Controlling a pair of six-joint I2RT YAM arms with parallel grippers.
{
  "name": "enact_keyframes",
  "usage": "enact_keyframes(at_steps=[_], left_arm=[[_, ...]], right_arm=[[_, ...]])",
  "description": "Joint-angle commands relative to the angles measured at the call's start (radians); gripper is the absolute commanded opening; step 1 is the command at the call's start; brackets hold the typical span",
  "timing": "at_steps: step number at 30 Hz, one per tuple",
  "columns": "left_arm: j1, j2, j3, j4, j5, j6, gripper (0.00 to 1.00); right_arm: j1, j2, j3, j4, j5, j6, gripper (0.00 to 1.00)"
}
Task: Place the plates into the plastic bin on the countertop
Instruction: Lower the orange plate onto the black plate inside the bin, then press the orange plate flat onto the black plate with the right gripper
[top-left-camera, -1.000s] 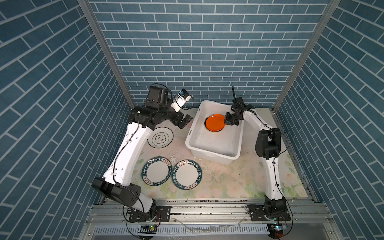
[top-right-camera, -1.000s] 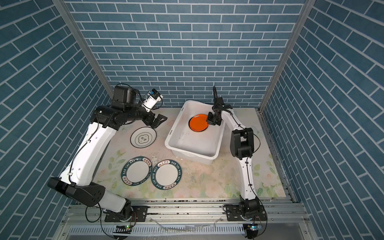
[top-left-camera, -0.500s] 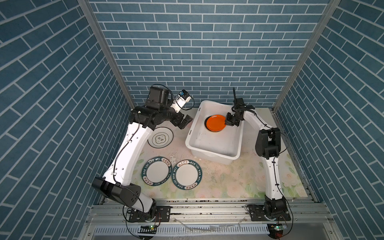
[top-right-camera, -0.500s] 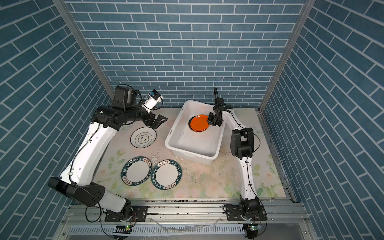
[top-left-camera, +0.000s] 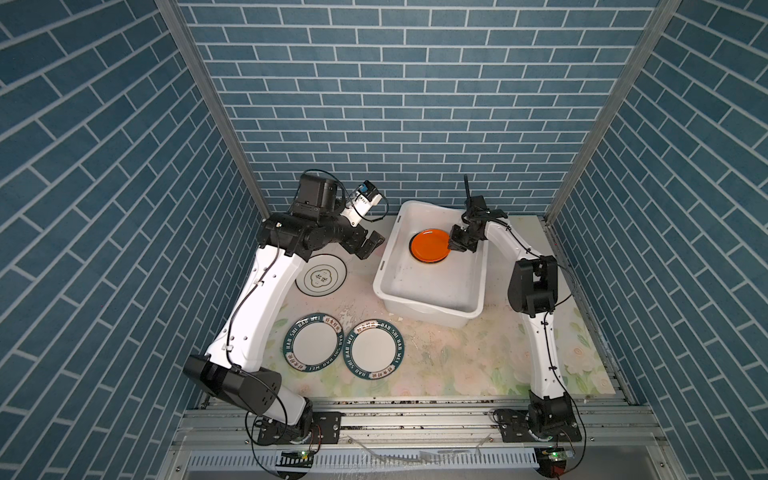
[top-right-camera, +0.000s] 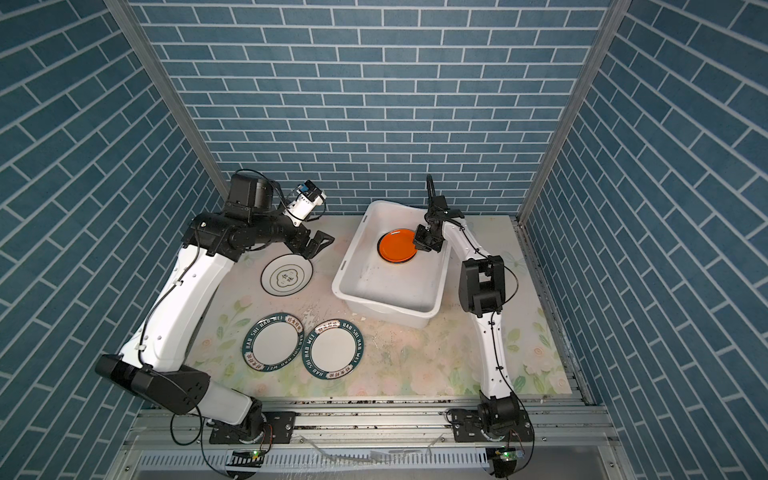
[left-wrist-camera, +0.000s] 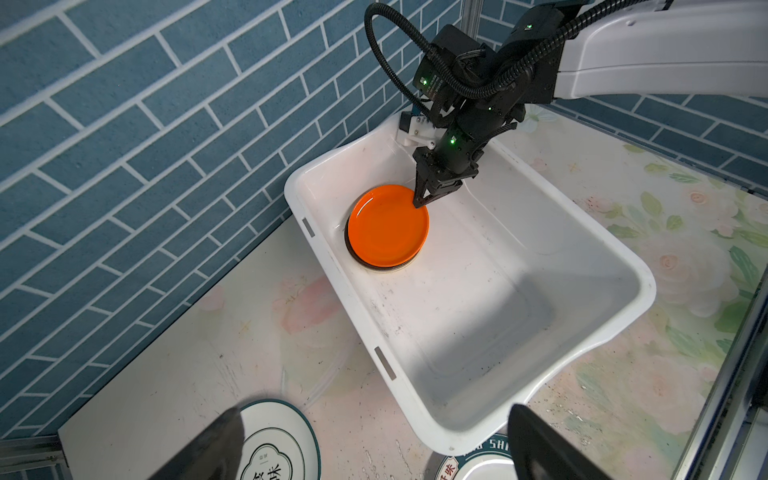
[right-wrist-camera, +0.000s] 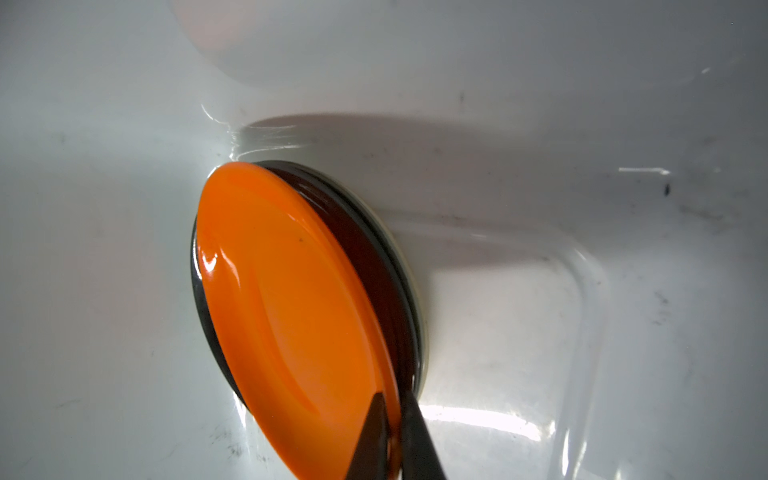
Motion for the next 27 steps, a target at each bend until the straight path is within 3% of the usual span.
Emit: enact_keyframes(at_steps=[1, 16, 27], left_arm=[[0.009, -0.022, -0.014, 0.004, 0.007, 0.011, 1.0], [0.01, -0.024, -0.017, 0.005, 0.015, 0.009, 1.0], [0.01, -0.026, -0.017, 0.004, 0.016, 0.006, 0.99]], right_arm=[[-0.001, 0.029, 0.019, -0.041, 0.006, 0.001, 0.1], [0.002, 0.013, 0.014, -0.052, 0.021, -0.004, 0.17], [0.019, -0.097, -0.002, -0.016, 0.068, -0.044, 0.18]])
